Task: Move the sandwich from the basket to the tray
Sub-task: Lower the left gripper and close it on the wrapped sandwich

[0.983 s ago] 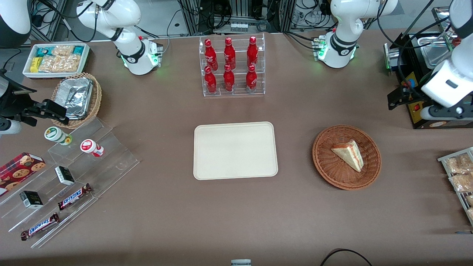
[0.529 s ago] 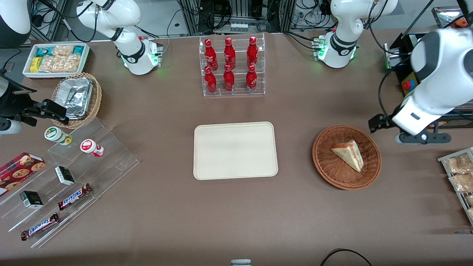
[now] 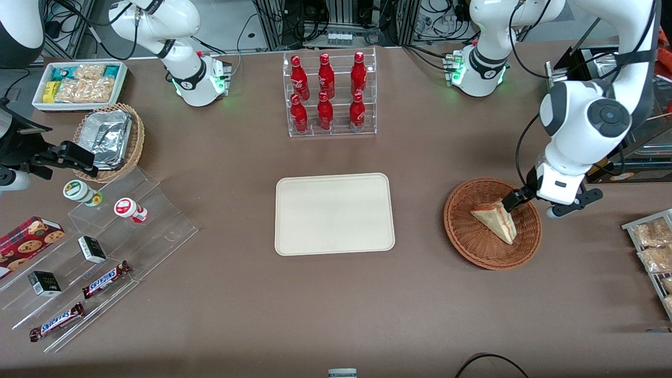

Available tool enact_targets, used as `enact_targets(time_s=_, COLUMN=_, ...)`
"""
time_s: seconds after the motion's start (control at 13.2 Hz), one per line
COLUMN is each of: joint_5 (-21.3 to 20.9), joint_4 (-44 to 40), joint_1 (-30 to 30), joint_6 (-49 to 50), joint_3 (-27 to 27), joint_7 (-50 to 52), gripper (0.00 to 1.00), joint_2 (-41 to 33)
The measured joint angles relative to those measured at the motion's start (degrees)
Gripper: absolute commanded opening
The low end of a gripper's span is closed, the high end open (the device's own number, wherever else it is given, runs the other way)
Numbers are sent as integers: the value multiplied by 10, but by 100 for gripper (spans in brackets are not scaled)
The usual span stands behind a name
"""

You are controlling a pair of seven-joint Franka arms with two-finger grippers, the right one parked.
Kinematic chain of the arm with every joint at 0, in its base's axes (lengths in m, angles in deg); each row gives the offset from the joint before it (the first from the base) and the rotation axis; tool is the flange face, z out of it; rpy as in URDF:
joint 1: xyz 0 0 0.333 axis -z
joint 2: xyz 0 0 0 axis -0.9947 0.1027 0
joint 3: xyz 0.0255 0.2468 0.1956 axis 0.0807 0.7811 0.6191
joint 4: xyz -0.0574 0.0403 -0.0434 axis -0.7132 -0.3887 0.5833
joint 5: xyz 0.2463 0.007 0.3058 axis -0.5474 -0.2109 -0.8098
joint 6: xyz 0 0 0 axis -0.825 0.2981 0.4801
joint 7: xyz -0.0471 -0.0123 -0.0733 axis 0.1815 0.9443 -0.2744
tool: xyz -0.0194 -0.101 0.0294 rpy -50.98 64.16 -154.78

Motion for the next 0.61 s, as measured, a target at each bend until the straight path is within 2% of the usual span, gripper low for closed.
enact_targets(time_s=0.3, joint_5=0, joint_4=20, joint_1=0, joint_6=-43, joint_3=-1, joint_7=62, gripper=100, joint_2=21)
enact_targets(time_s=0.61, joint_5=0, joint_4=36, joint_1=0, joint_6=-94, joint_3=-1, joint_7=81, gripper=100, joint_2=56)
